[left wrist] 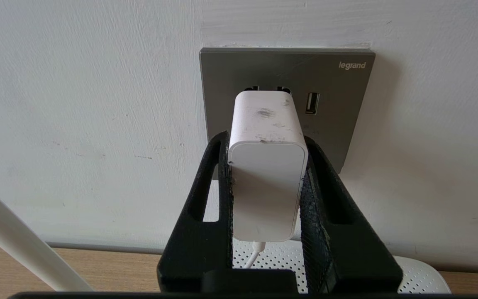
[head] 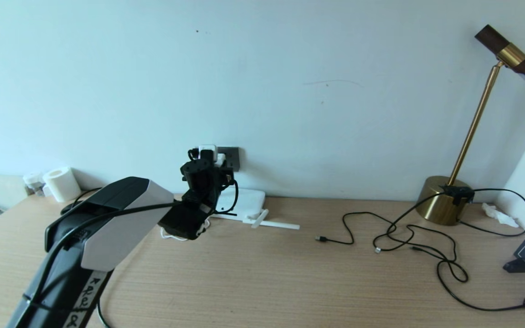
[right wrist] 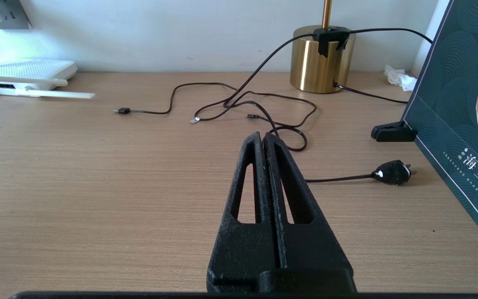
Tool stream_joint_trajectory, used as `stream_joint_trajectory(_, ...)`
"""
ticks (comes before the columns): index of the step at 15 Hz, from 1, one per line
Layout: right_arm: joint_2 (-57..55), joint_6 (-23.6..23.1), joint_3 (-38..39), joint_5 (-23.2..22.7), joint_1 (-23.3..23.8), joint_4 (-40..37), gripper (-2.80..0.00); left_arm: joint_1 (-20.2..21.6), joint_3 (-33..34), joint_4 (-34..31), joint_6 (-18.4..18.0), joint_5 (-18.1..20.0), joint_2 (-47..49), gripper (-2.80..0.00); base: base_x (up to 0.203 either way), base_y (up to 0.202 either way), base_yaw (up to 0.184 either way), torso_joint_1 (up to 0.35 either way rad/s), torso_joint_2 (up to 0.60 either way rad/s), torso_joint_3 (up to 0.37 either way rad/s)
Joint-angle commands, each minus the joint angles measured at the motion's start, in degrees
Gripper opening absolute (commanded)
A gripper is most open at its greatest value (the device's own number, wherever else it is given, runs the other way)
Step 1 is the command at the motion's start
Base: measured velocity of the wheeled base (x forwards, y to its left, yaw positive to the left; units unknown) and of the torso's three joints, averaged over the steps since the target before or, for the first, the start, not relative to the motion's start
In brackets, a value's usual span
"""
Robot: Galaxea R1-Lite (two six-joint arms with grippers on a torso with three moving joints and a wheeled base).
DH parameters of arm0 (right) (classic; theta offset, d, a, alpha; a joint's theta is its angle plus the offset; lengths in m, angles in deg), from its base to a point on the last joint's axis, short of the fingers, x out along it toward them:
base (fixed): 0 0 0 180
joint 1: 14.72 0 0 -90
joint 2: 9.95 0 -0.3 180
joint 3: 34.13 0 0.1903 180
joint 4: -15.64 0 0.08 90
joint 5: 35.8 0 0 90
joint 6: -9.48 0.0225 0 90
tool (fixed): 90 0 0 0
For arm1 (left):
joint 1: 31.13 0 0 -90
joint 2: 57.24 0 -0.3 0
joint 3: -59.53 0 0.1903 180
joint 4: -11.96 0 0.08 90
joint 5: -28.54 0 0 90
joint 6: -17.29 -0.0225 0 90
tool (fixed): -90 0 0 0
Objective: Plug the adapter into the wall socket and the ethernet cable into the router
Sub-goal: Plug plug into socket
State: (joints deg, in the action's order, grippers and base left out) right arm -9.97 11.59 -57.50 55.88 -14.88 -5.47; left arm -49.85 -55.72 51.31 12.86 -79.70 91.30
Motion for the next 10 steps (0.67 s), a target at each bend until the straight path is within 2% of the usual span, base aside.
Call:
stream_joint_trajectory(1,0.0,0.0,0.6,0.0,0.0,0.0,-2.80,0.0,-0.4,0.1,0.0,-0.1,0.0,-2.80,0.000,0.000,0.000,0.000,0.00,0.000)
stream_joint_trajectory(10,-0.1,0.0,0.6,0.0,0.0,0.0,-2.80,-0.1,-1.2,-1.1,0.0,0.0,0.3,-2.80,0.000,0.000,0.000,0.000,0.00,0.000)
